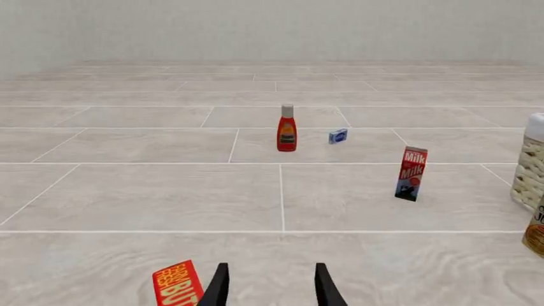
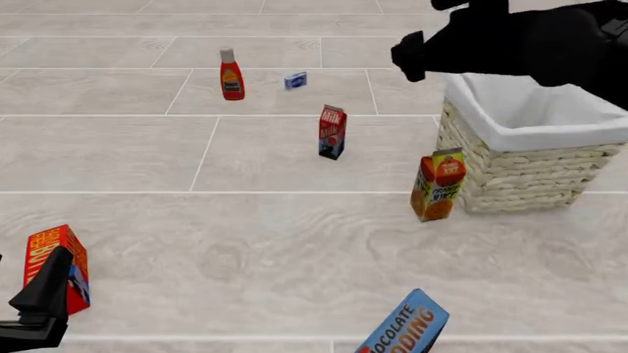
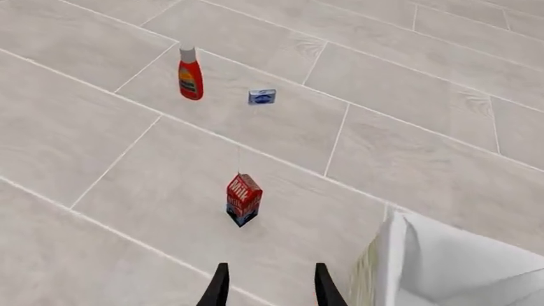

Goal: Pick the milk and place it in the basket.

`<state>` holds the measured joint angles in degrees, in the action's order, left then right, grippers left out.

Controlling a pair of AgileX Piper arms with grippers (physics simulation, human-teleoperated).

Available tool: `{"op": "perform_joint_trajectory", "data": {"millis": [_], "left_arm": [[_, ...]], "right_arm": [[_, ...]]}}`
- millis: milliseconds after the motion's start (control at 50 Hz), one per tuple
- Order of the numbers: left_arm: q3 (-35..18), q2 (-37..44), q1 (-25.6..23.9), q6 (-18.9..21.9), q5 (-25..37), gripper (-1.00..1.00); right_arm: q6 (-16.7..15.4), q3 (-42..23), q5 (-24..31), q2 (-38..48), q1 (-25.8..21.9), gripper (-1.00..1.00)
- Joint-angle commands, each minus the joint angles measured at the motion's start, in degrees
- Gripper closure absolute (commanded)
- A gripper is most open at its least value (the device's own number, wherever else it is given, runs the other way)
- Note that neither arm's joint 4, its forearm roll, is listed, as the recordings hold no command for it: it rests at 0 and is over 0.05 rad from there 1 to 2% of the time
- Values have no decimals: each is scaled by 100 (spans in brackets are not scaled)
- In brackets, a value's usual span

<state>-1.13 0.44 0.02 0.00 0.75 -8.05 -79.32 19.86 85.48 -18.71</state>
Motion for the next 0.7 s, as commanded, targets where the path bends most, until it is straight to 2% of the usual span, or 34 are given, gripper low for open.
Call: {"op": "perform_joint_trajectory", "data": {"millis": [20,40,220,300,380,640,700], "left_arm": [[-1,0,0,-1,1,-100],[-1,0,0,-1,1,-100],[-1,1,0,0,1,-100],[-1,0,-1,0,0,-100],[0,0,0,1,0,-100],[-1,0,0,0,1,-100],[-1,1,1,0,1,-100]], "right_arm": [[-48,-1942,906,1558,73,-100],[-48,-1948,910,1561,73,-100],[-22,-3554,1566,2697,73,-100],[-14,-3977,1733,2998,50,-100],[-67,-5055,2253,3768,52,-100],[-64,-6370,2767,4841,-40,-100],[-76,-7067,3098,5293,-11,-100]]}}
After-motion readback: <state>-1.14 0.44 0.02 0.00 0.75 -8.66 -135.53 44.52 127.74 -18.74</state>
